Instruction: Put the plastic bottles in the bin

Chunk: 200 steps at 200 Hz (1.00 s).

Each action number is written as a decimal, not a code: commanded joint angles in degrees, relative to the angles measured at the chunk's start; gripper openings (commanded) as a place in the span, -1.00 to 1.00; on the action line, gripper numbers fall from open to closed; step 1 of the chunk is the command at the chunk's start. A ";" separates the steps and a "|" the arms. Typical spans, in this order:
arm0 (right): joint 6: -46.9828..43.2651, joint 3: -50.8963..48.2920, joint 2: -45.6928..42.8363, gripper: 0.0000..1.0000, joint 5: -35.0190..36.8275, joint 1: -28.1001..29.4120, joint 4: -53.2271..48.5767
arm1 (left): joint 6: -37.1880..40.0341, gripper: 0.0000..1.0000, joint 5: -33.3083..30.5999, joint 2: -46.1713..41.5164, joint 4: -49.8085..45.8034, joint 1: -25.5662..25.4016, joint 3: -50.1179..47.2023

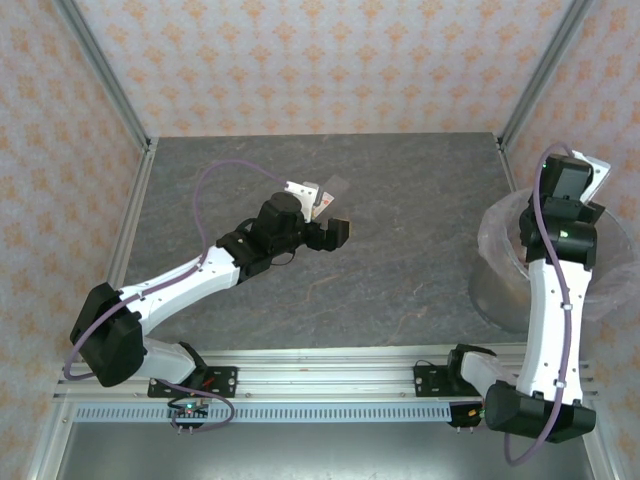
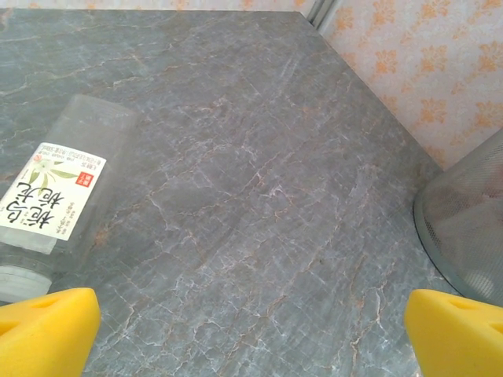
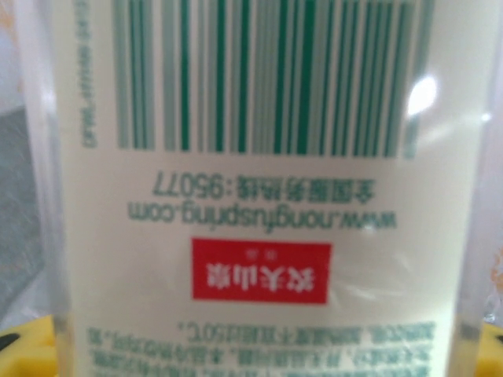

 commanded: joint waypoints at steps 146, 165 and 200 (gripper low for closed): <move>8.14 0.71 0.33 0.98 3.33 0.10 -4.65 | -4.75 1.00 -10.48 0.65 -5.41 0.84 1.08; 7.81 -0.44 0.30 0.98 6.43 0.09 -3.72 | -5.59 1.00 -10.40 0.87 -5.43 1.44 1.00; 5.96 -4.28 0.86 0.98 18.39 0.00 -1.36 | -8.20 1.00 -8.93 1.39 -4.86 3.22 0.56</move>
